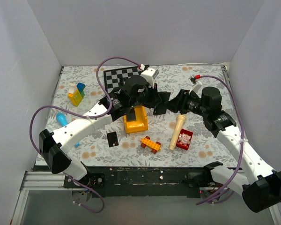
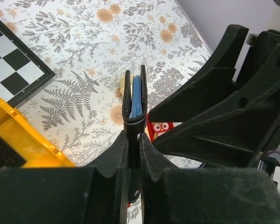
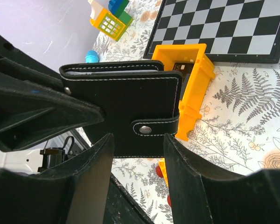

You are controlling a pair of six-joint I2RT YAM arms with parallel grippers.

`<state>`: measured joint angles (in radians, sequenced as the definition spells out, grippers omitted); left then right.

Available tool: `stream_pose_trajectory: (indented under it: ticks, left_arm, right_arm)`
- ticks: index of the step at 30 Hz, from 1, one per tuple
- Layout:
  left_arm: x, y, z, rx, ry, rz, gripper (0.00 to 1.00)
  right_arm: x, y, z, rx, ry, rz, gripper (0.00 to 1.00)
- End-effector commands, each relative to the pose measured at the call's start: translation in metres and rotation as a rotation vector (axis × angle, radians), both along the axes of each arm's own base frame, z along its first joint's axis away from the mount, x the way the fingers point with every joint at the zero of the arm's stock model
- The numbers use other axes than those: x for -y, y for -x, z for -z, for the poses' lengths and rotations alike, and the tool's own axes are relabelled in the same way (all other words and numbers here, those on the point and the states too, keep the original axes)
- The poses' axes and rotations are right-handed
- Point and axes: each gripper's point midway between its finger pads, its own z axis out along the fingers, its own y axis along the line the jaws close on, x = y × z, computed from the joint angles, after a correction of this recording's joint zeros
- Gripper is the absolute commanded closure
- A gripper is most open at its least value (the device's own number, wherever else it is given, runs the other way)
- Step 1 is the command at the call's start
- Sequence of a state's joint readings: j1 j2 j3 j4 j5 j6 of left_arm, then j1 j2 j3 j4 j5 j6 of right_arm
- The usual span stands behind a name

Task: Put the credit cards into the card holder
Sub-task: Open the card holder at the center of the board.

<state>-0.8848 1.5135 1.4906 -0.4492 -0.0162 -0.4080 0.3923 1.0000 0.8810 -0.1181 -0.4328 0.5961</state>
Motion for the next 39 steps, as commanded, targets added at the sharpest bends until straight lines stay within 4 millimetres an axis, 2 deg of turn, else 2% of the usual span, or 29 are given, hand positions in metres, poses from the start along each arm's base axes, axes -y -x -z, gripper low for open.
stream_pose_trajectory:
  ticks: [1, 6, 10, 20, 27, 34, 39]
  left_arm:
    - [0.006, 0.006, -0.032, 0.045, 0.064, 0.018, 1.00]
    - [0.011, 0.013, -0.032, 0.034, 0.084, 0.036, 1.00]
    - [0.016, 0.022, -0.036, 0.022, 0.112, 0.072, 1.00]
    - [0.010, 0.025, -0.048, 0.050, 0.132, 0.061, 1.00]
    - [0.001, 0.020, -0.050, 0.074, 0.117, 0.023, 1.00]
    - [0.001, 0.023, -0.050, 0.067, 0.125, 0.028, 1.00]
    - [-0.002, 0.020, -0.045, 0.070, 0.112, 0.008, 1.00]
  right_arm:
    - [-0.006, -0.004, -0.026, 0.078, -0.033, -0.017, 0.46]
    - [-0.004, -0.007, -0.021, 0.073, -0.020, -0.006, 0.46]
    - [-0.002, -0.008, -0.015, 0.060, -0.009, 0.013, 0.49]
    - [0.013, -0.018, 0.005, -0.005, 0.060, 0.123, 0.74]
    - [0.033, -0.026, 0.026, -0.077, 0.156, 0.241, 0.99]
    - [0.042, -0.028, 0.045, -0.142, 0.216, 0.289, 0.99]
    - [0.042, -0.028, 0.045, -0.143, 0.209, 0.293, 0.99]
